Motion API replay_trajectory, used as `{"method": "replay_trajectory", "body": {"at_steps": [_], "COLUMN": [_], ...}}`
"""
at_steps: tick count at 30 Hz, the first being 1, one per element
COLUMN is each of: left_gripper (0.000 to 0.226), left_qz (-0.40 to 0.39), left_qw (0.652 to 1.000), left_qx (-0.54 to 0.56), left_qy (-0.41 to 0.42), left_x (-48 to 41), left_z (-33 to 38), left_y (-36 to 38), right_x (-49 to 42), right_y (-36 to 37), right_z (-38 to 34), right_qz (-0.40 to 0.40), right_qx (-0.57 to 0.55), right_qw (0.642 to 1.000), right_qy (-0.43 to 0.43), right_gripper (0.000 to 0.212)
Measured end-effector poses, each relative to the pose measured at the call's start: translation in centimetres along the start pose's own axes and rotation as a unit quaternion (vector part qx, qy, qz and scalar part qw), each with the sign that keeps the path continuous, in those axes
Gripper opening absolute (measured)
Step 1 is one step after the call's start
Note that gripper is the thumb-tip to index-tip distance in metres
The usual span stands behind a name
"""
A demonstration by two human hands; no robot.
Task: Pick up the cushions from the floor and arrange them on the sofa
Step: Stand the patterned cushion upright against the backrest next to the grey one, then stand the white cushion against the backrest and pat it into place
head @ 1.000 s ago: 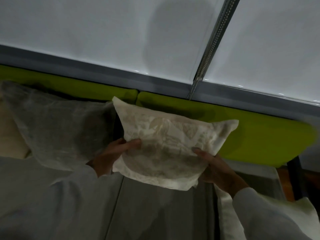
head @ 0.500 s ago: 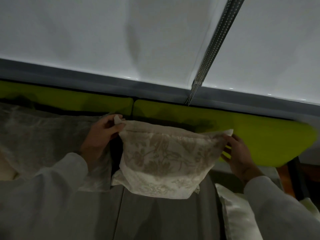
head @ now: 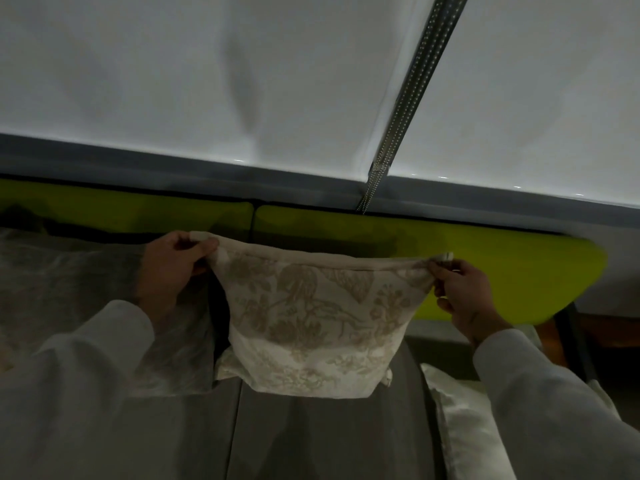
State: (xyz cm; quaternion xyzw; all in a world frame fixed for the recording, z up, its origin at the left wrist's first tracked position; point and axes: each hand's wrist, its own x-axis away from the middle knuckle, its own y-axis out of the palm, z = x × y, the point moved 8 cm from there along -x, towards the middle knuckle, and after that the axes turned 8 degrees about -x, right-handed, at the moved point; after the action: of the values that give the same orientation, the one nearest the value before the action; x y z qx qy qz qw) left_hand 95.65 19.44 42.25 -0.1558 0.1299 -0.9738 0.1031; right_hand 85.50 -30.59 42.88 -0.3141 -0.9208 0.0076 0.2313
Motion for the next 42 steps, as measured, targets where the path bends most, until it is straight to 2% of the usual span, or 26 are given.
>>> {"method": "replay_trajectory", "body": {"at_steps": [3,5,7,9,11,13,15,17,20,23,27,34,37,42], "left_gripper": [0.013,0.025,0.037,0.039,0.036,0.034,0.03,0.026,0.019,0.018,0.02,0.02,0.016,0.028], "left_qz": [-0.009,-0.005,0.017,0.016,-0.003,-0.015,-0.044,-0.11,-0.175,-0.214,-0.267,-0.275,-0.277,-0.265], "left_qw": [0.999,0.991,0.959,0.924,0.907,0.908,0.909,0.913,0.899,0.894,0.875,0.878,0.891,0.91], "left_qx": [-0.048,-0.133,-0.265,-0.328,-0.345,-0.342,-0.321,-0.289,-0.284,-0.288,-0.321,-0.358,-0.348,-0.317], "left_qy": [-0.005,0.026,0.103,0.195,0.241,0.243,0.262,0.266,0.284,0.268,0.246,0.158,0.096,-0.037], "left_x": [0.1,0.8,2.1,3.7,5.1,6.4,8.6,11.2,16.0,20.4,26.9,37.6,41.1,44.0], "left_z": [0.3,1.3,3.4,5.9,7.9,9.3,10.3,10.4,10.0,8.0,4.2,-2.1,-4.6,-8.7], "left_y": [-0.2,-0.2,0.0,1.2,2.7,4.3,6.6,9.3,13.9,17.7,23.0,30.7,33.6,36.4], "right_x": [0.8,1.3,2.0,2.8,3.5,4.4,5.9,7.3,9.9,11.7,12.9,10.0,8.5,6.3], "right_y": [-0.3,-0.7,-1.1,-1.6,-2.2,-3.2,-4.4,-6.1,-10.2,-14.7,-22.2,-37.3,-42.0,-45.8], "right_z": [0.0,0.0,0.1,0.2,0.2,0.0,-0.4,-0.5,-0.3,1.4,4.9,10.8,13.3,16.9], "right_qz": [-0.016,-0.029,-0.042,-0.052,-0.06,-0.064,-0.079,-0.089,-0.101,-0.108,-0.13,-0.134,-0.125,-0.113], "right_qx": [0.02,0.035,0.062,0.097,0.12,0.136,0.149,0.16,0.168,0.159,0.205,0.2,0.205,0.225], "right_qw": [1.0,0.999,0.997,0.994,0.991,0.989,0.986,0.983,0.98,0.981,0.97,0.968,0.965,0.957], "right_qy": [0.014,0.018,0.01,0.001,-0.004,-0.01,-0.015,-0.015,-0.017,0.006,0.014,0.075,0.107,0.142], "right_gripper": [0.01,0.004,0.013,0.026,0.037,0.042,0.041,0.04,0.035,0.038,0.036,0.039,0.042,0.042]}}
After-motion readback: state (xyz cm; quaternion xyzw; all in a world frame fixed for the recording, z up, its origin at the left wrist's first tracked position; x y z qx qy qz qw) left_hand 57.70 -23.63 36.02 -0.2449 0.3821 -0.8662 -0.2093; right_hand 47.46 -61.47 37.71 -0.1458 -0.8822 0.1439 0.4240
